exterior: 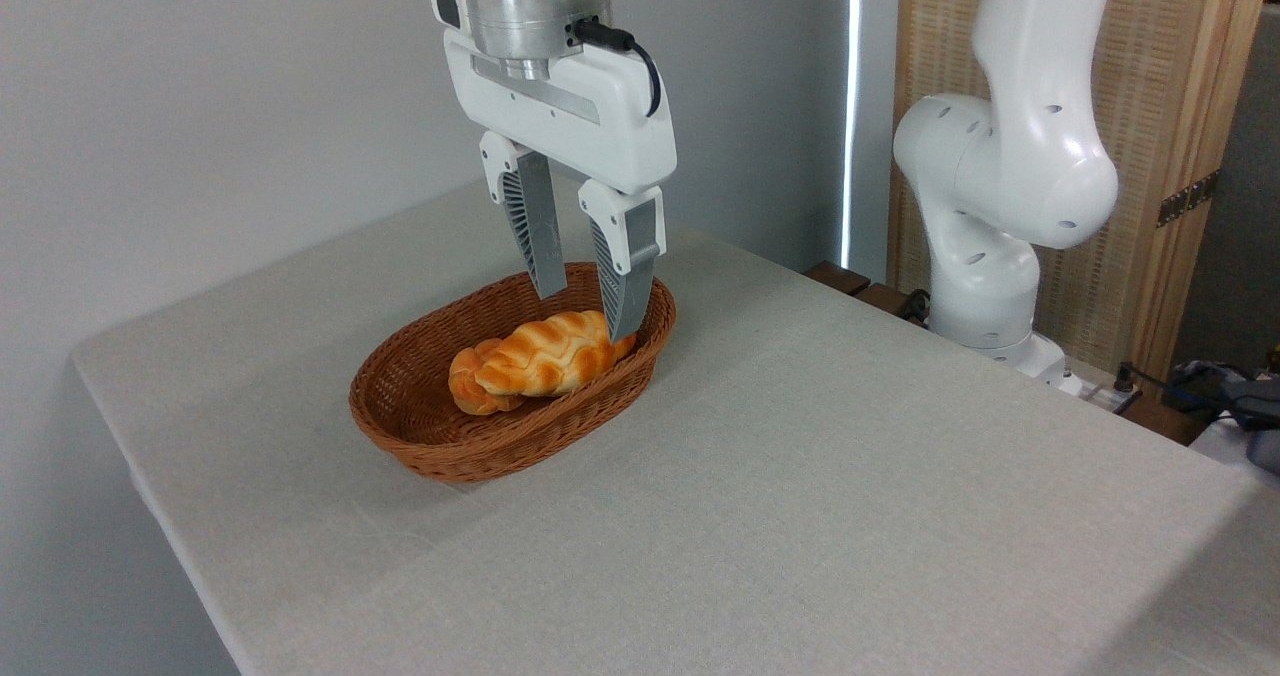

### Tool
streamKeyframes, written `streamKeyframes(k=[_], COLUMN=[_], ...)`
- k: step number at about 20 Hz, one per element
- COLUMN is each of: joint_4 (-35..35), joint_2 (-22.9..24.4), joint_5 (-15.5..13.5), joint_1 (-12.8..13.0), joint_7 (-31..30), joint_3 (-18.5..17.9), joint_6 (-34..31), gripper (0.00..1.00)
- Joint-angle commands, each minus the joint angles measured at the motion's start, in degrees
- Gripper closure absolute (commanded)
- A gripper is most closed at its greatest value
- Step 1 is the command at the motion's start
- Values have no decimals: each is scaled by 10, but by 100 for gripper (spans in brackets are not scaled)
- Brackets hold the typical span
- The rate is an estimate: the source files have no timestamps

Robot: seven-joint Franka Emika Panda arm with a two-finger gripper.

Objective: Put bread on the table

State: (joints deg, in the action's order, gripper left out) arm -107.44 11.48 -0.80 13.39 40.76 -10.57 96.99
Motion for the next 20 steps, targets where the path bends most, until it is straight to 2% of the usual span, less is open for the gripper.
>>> streamKeyframes(k=[1, 4, 20], joint_4=[10, 10, 16], joint_2=[4, 4, 4], joint_5=[4, 4, 4], joint_1=[2, 2, 6], joint_7=[8, 9, 8], joint_3=[-4, -3, -2], joint_6=[-21, -39, -40], gripper=[0, 0, 0])
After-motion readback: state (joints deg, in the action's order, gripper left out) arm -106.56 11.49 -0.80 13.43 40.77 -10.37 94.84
